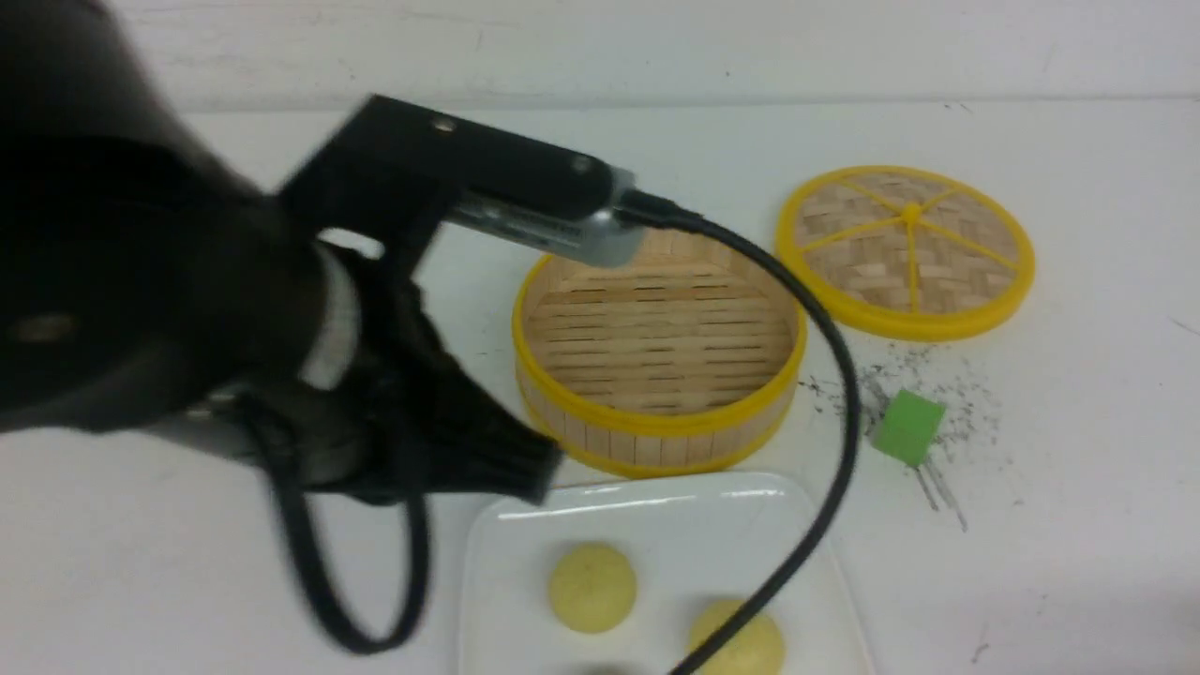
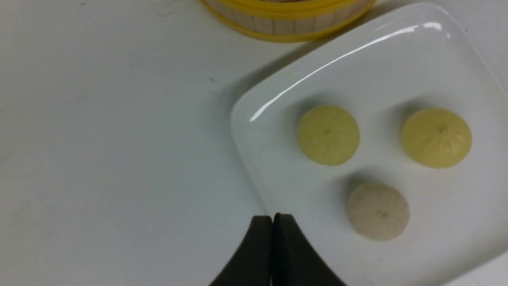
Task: Put the steamed buns into the plate on the white tablecloth.
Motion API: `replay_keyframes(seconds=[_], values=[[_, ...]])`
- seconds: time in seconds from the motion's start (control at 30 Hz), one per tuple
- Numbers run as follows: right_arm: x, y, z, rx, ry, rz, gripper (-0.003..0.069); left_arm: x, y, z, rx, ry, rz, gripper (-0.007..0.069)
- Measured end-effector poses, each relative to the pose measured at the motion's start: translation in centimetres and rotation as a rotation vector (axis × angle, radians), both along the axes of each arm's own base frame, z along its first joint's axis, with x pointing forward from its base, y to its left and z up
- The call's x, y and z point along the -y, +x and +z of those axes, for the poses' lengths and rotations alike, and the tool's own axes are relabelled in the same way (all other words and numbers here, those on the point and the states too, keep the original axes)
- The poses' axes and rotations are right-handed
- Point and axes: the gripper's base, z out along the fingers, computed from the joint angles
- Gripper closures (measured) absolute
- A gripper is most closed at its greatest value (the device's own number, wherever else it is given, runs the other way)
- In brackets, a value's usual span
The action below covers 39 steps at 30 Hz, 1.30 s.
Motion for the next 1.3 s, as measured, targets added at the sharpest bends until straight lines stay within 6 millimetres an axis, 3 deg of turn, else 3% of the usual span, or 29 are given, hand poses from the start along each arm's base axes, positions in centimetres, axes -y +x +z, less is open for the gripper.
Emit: replay_keyframes(seconds=[0.13,0.23,0.33,0.5,0.6,0.87,1.0,1.1,1.17,1.3], values=[[0.0,0.0,0.0,0.000,0.000,0.000,0.0579,-3.5,-2.2,2.7,0.090,-0.080,-0.004,0.0608],[0.0,0.0,0.0,0.000,0.000,0.000,0.0574,-5.3,-3.5,3.1,0.120,-0.122,-0.003,0.0608],[0.0,0.0,0.0,0.000,0.000,0.000,0.0568,-7.0,-4.8,2.3,0.121,-0.148,0.013,0.0608],[0.0,0.0,0.0,0.000,0.001,0.000,0.0561,-8.8,-6.1,-1.7,0.056,-0.139,0.073,0.0606],[0.0,0.0,0.0,0.003,0.020,-0.007,0.0556,-9.2,-6.8,-3.8,0.010,-0.199,0.112,0.0606],[0.0,0.0,0.0,-0.004,0.092,-0.031,0.0547,-9.9,-7.9,-6.2,0.032,-0.357,0.107,0.0606],[0.0,0.0,0.0,-0.005,0.099,-0.033,0.0541,-9.0,-7.2,-9.2,0.122,-0.382,0.032,0.0606],[0.0,0.0,0.0,-0.005,0.100,-0.034,0.0537,-7.8,-6.9,-10.5,0.181,-0.497,-0.049,0.0606],[0.0,0.0,0.0,-0.005,0.100,-0.034,0.0535,-7.4,-6.9,-10.8,0.197,-0.549,-0.071,0.0606],[0.0,0.0,0.0,-0.005,0.101,-0.034,0.0531,-6.1,-7.1,-9.3,0.326,-0.757,-0.195,0.0606]])
